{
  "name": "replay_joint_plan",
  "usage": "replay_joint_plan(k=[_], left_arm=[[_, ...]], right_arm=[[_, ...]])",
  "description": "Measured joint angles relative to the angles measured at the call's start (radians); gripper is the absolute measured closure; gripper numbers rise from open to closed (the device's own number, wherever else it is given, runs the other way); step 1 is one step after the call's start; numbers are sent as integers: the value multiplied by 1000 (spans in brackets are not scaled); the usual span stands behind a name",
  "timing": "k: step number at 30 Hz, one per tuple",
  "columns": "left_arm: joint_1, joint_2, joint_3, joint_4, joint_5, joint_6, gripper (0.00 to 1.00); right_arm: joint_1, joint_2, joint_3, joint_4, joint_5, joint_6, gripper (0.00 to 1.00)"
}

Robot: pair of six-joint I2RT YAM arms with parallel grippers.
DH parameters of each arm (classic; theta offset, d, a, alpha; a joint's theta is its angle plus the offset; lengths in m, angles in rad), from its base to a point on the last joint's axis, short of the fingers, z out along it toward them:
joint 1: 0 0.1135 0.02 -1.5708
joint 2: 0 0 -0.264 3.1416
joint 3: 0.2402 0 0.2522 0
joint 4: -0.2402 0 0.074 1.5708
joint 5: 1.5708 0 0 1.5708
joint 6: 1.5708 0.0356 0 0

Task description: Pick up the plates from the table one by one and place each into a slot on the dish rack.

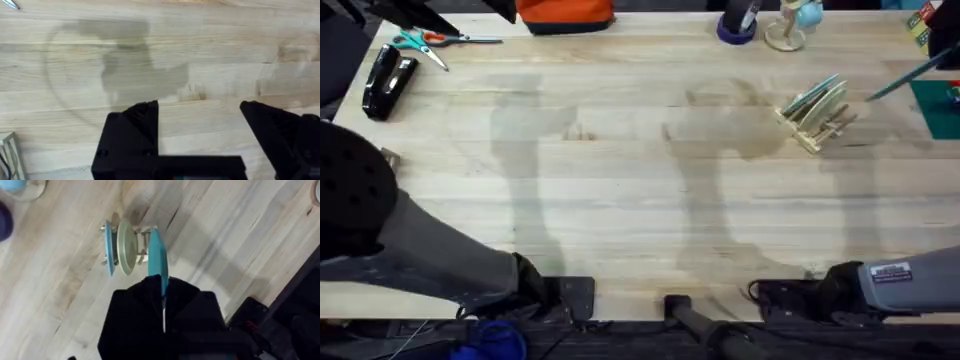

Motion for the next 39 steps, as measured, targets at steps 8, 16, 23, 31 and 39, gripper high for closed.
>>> replay_joint_plan(k=[8,16,23,31,39], left_arm=[[0,0,0,0,0,0,6],[0,0,0,0,0,0,7],[0,0,0,0,0,0,8],[0,0,0,0,0,0,6],[0,0,0,0,0,0,6]], right_arm=[[-16,54,0,0,3,-9,971],[-20,115,0,0,4,-11,971],[-25,153,0,0,4,-8,970],[-25,209,0,1,4,-8,970],[-25,232,-1,34,4,-8,970]])
